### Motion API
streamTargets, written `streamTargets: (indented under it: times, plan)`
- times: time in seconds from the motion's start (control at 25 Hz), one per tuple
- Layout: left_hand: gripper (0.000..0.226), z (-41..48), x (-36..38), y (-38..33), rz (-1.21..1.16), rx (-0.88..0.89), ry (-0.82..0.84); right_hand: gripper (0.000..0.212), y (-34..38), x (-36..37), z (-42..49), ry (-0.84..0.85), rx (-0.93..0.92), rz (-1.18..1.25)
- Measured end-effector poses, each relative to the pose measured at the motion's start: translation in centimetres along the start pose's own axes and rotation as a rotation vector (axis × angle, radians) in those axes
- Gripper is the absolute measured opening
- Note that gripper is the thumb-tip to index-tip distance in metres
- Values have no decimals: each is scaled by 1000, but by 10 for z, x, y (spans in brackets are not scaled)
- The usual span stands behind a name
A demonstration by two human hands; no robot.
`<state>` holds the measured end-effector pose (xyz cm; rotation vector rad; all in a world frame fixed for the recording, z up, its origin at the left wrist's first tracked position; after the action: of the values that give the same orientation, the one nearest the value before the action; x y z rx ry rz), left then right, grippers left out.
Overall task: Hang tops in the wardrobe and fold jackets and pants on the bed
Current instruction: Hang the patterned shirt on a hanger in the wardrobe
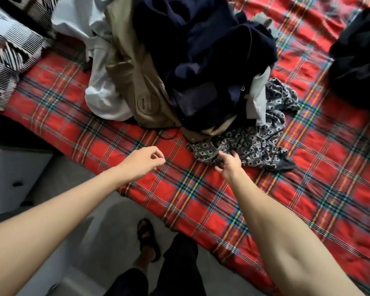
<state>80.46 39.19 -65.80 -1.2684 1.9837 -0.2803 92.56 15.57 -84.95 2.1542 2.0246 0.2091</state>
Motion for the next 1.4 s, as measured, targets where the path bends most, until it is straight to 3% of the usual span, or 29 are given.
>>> streamTargets:
  times: [0.12,0.24,0.32,0.44,0.52,0.6,0.76,0.84,0.92,1.0,1.08,1.2,1.28,1.36,1.4]
  plan:
    - [12,-8,-3,10,106,-51,-9,46,14,10,-16,37,-61,247]
    - [17,-18,-9,2,-1,-2,-83,37,61,48,-109,368,-233,103]
    - [40,-34,-28,-29,-186,125,-208,42,99,72,-192,573,-390,-19]
    - [93,-62,-71,-95,-371,343,-288,35,146,96,-312,788,-558,-58]
    - [104,-90,-100,-138,-361,468,-327,28,158,105,-395,857,-674,-133]
    - [93,-113,-120,-172,-333,578,-350,23,157,113,-475,983,-753,-186]
    - [44,-192,-159,-215,-246,720,-556,34,151,117,-626,1275,-801,-126]
    - [22,-236,-182,-213,-329,753,-655,37,132,119,-686,1359,-781,-87]
    - [11,-278,-193,-199,-371,745,-630,38,98,125,-715,1381,-718,-89]
    - [9,-317,-199,-174,-430,738,-619,32,57,133,-729,1404,-652,-151]
    - [10,-376,-207,-141,-557,736,-726,25,12,141,-753,1445,-635,-235]
    - [32,-470,-222,-106,-712,725,-881,21,-38,158,-813,1589,-719,-332]
    - [27,-530,-229,-95,-688,759,-965,28,-68,173,-835,1644,-743,-353]
    - [5,-581,-231,-87,-734,796,-1042,40,-91,188,-830,1647,-734,-412]
    - [14,-611,-232,-79,-790,821,-1101,46,-109,196,-825,1640,-702,-464]
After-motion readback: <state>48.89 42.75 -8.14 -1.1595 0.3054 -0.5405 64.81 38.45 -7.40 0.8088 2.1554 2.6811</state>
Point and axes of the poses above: each hand's wrist, its own z-axis towards the middle knuckle, its own x-axis out of the palm, y = z × x, the point moved 7 cm from there along z, towards the middle knuckle, and after that the axes turned 9 degrees about x, right-handed, at the moved point
